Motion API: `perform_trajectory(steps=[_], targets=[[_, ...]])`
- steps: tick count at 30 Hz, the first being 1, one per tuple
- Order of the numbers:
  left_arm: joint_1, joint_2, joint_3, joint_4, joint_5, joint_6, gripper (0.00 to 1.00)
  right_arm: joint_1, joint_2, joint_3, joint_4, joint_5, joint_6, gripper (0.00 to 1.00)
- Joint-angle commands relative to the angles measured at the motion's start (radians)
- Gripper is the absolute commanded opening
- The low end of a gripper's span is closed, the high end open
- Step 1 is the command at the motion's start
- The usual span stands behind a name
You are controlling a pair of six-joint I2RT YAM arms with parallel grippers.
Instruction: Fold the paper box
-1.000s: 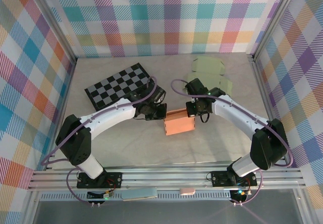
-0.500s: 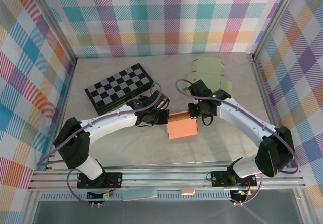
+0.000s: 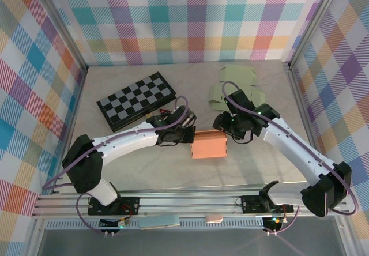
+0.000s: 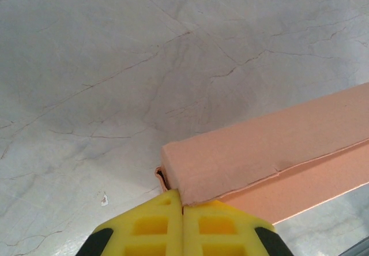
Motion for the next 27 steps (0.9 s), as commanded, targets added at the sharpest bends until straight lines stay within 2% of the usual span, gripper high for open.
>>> perform_trajectory(steps=[1, 5, 9, 14, 20, 22, 27], targets=[[-0.021, -0.025, 0.004, -0.002, -0.022, 0.01, 0.0, -0.003, 0.029, -0.001, 0.005, -0.126, 0.387, 0.57], [-0.036, -0.032, 0.009, -0.009, -0.046, 0.015, 0.0, -0.007, 0.076, -0.036, 0.093, -0.278, 0.64, 0.61], [-0.055, -0.039, 0.009, -0.006, -0.075, 0.014, 0.0, -0.002, 0.113, 0.011, 0.018, -0.25, 0.808, 0.64], [-0.086, -0.041, 0.009, 0.0, -0.116, 0.014, 0.0, -0.002, 0.157, 0.037, -0.056, -0.238, 0.957, 0.74], [-0.121, -0.047, -0.002, 0.008, -0.159, 0.007, 0.0, -0.014, 0.253, 0.1, -0.139, -0.281, 0.977, 0.76], [-0.13, -0.049, -0.013, 0.014, -0.169, 0.002, 0.0, -0.014, 0.267, 0.097, -0.134, -0.27, 0.976, 0.81], [-0.145, -0.053, -0.03, 0.022, -0.181, -0.011, 0.0, -0.014, 0.247, 0.026, -0.07, -0.254, 1.01, 0.84]])
